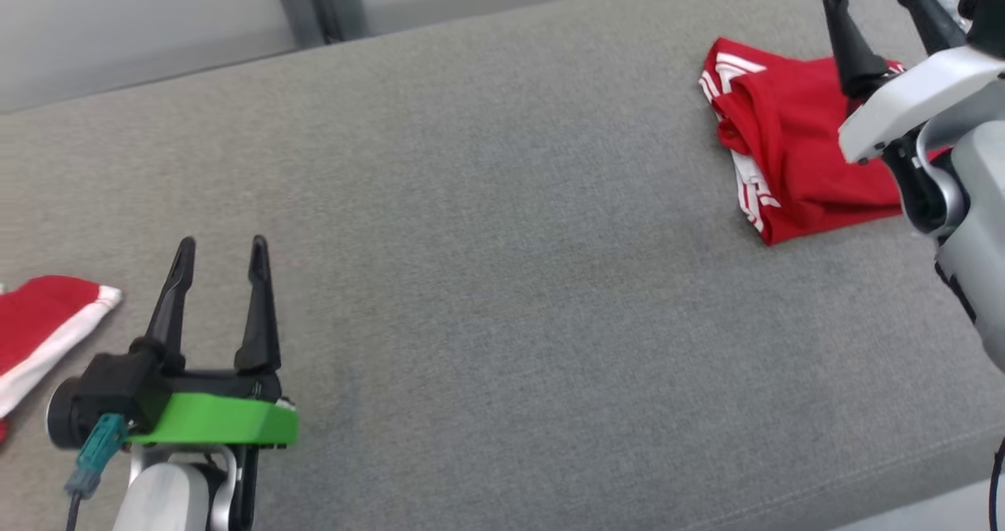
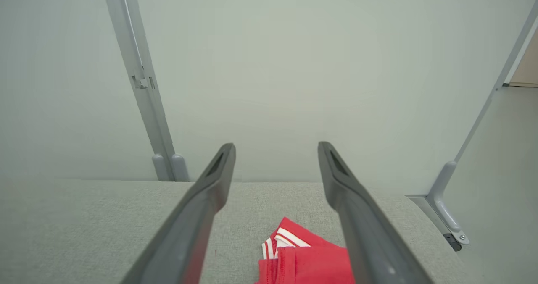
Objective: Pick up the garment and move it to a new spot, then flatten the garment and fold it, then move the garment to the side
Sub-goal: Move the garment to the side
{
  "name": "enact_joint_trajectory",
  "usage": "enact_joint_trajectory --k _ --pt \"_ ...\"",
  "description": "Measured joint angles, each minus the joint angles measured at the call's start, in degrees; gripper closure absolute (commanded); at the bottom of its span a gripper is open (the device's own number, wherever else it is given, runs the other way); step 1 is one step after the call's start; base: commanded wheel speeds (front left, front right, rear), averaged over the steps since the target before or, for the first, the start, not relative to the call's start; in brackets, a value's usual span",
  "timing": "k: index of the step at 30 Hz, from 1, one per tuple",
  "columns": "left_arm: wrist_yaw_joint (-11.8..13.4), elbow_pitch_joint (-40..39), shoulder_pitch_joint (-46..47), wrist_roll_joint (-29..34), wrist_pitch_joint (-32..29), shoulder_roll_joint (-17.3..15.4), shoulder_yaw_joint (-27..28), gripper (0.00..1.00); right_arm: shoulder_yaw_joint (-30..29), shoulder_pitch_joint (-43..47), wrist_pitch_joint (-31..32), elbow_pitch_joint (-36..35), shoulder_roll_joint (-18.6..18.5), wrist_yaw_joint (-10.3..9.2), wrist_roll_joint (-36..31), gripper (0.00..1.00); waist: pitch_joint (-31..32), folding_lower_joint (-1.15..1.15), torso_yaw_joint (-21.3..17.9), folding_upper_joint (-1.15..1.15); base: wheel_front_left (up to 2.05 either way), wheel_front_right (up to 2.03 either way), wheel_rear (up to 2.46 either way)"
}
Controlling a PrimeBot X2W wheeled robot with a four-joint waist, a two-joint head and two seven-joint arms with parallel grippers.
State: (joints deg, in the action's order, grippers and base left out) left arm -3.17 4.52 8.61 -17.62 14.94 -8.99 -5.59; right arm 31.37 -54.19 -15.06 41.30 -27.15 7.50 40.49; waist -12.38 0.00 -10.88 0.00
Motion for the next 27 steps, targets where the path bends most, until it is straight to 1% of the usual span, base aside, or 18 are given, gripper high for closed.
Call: enact_joint_trajectory --k 4,10,16,20,27 --pt "0.37 -0.35 -1.96 -0.26 0.05 0.23 1.16 0.0 -1.93 5.01 0.01 -4.38 0.15 0.0 -1.58 0.0 2.23 0.0 2.45 0.0 0.0 0.0 0.0" --pt "1.74 0.18 -4.16 -0.85 0.11 1.85 3.09 0.0 -7.16 15.08 0.0 -10.78 2.18 0.0 -4.04 0.0 5.69 0.0 6.64 0.0 0.0 0.0 0.0" --pt "1.62 0.75 -6.51 -0.86 0.11 2.55 4.21 0.0 -11.66 25.7 0.0 -16.81 5.69 0.0 -7.43 0.0 8.99 0.0 10.1 0.0 0.0 0.0 0.0" --pt "1.32 1.18 -7.52 -0.93 0.11 2.91 4.97 0.0 -14.07 32.34 0.01 -18.84 7.94 -0.01 -9.72 0.0 10.84 0.0 12.02 0.0 0.0 0.0 0.0" --pt "0.62 1.48 -9.05 -0.8 0.11 4.05 5.6 0.0 -17.71 38.97 0.0 -23.2 11.18 -0.01 -14.52 0.0 12.69 0.0 14.06 0.0 0.0 0.0 0.0"
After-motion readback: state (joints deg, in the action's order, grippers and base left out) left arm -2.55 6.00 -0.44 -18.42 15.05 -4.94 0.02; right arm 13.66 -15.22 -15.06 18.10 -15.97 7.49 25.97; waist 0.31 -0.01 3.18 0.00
